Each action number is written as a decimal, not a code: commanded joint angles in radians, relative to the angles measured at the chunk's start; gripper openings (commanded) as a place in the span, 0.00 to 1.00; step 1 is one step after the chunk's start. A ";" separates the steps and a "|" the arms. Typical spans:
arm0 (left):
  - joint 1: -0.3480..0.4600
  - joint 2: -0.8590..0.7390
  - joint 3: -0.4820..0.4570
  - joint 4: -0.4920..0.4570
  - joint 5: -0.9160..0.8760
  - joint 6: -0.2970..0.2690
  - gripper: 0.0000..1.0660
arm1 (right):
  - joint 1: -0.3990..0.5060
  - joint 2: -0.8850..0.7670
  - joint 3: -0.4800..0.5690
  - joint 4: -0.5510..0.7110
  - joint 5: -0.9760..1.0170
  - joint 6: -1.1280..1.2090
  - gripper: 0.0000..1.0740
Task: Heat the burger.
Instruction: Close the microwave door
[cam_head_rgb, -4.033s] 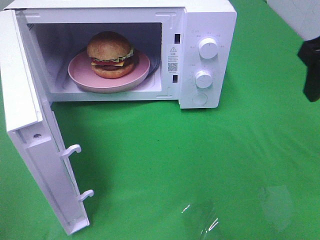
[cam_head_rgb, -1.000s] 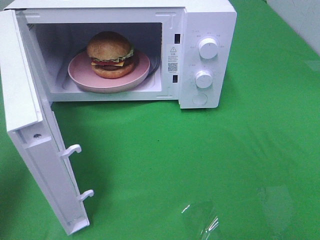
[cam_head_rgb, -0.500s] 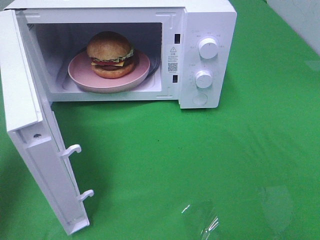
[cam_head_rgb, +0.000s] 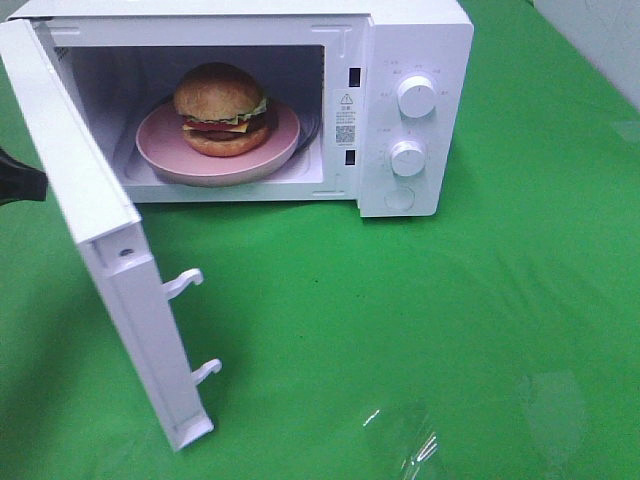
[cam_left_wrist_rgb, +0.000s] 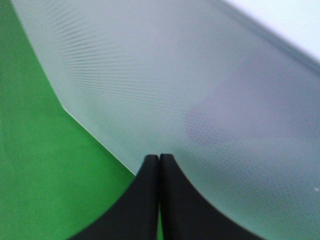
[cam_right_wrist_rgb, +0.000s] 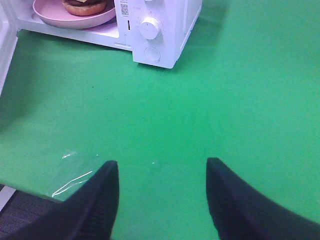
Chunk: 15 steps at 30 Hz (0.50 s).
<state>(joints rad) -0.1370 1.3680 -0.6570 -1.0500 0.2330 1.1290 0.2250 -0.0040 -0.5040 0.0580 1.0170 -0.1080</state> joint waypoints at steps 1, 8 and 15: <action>-0.054 0.042 -0.035 -0.014 -0.037 -0.002 0.00 | -0.002 -0.022 0.002 0.006 -0.012 -0.013 0.48; -0.109 0.110 -0.100 -0.015 -0.054 -0.006 0.00 | -0.002 -0.022 0.002 0.006 -0.012 -0.013 0.48; -0.157 0.194 -0.197 -0.016 -0.048 -0.004 0.00 | -0.002 -0.022 0.002 0.006 -0.012 -0.013 0.48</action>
<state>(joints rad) -0.2830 1.5350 -0.8180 -1.0540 0.1910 1.1290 0.2250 -0.0040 -0.5040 0.0580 1.0170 -0.1080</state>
